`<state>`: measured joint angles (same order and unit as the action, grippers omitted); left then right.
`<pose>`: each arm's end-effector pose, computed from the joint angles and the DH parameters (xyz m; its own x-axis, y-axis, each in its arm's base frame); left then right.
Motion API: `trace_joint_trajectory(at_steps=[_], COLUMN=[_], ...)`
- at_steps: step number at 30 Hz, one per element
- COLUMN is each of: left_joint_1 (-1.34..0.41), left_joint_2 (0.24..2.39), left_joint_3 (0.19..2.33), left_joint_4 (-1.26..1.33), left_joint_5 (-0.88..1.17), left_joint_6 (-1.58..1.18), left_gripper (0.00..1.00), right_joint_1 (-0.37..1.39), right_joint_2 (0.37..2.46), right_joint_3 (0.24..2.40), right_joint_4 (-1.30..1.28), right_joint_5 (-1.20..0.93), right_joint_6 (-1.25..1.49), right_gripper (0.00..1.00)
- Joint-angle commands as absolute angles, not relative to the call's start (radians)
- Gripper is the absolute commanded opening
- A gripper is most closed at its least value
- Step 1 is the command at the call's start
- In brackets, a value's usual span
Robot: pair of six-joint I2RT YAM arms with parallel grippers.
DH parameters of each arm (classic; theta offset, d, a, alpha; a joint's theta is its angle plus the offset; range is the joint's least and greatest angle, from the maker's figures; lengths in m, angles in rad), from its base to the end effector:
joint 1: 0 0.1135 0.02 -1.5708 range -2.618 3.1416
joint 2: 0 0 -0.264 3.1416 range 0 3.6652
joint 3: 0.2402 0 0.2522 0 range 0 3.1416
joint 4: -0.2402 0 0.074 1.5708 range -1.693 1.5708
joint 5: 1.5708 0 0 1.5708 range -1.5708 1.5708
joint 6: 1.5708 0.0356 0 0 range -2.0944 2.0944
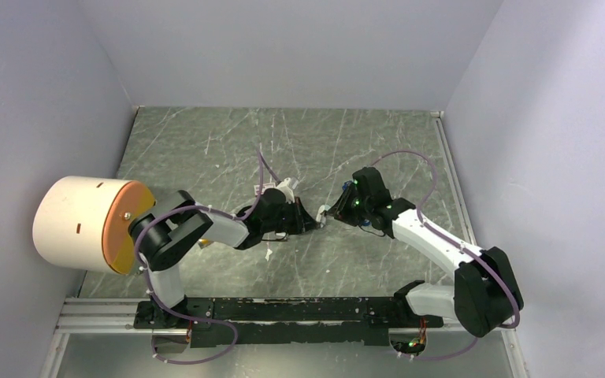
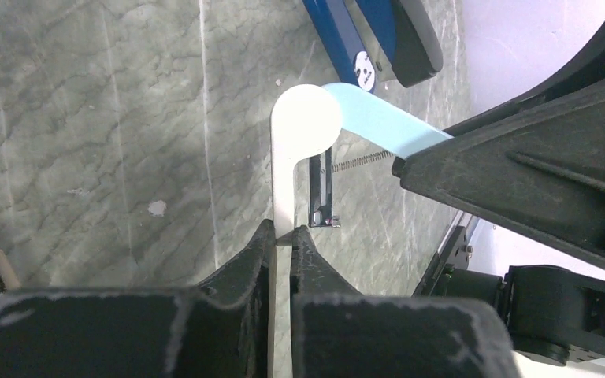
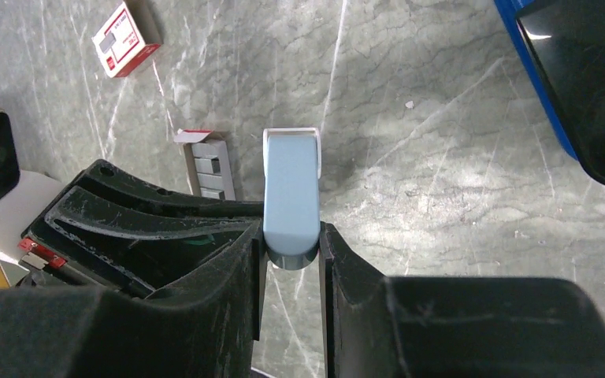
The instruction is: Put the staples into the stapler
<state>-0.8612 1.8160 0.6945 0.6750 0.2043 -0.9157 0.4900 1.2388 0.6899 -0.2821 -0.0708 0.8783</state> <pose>0.2178 -0.2647 0.1280 -0.8550 -0.1962 -0.4800 0.3021 0.5639 -0.7686 0.2177 0.1190 0.2056 -0.8098 0.4382 -0.3902 0.1750 0.8151 0.5522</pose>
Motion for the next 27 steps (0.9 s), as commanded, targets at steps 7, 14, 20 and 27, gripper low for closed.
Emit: trace_joint_trajectory(at_steps=[7,14,20,27], left_joint_1=[-0.876,-0.879,-0.878,-0.879], left_joint_2=[1.852,1.880,1.888,1.907], left_joint_3=[0.688,0.681,0.691,0.704], left_joint_4=[0.738,0.764,0.749,0.745], left_joint_5=[0.247,0.273,0.265,0.271], left_joint_6=[-0.838,-0.856,-0.855,-0.873], left_gripper=[0.05,0.05,0.05,0.05], right_joint_1=[0.466,0.450,0.442,0.436], right_joint_2=[1.287,1.322,1.377,1.419], right_joint_3=[0.773,0.755,0.731,0.687], right_joint_4=[-0.335,-0.267,-0.205,-0.136], right_joint_5=[0.053,0.114,0.056,0.004], right_joint_6=[0.809,0.811,0.816,0.818], right_gripper=[0.23,0.28,0.33,0.44])
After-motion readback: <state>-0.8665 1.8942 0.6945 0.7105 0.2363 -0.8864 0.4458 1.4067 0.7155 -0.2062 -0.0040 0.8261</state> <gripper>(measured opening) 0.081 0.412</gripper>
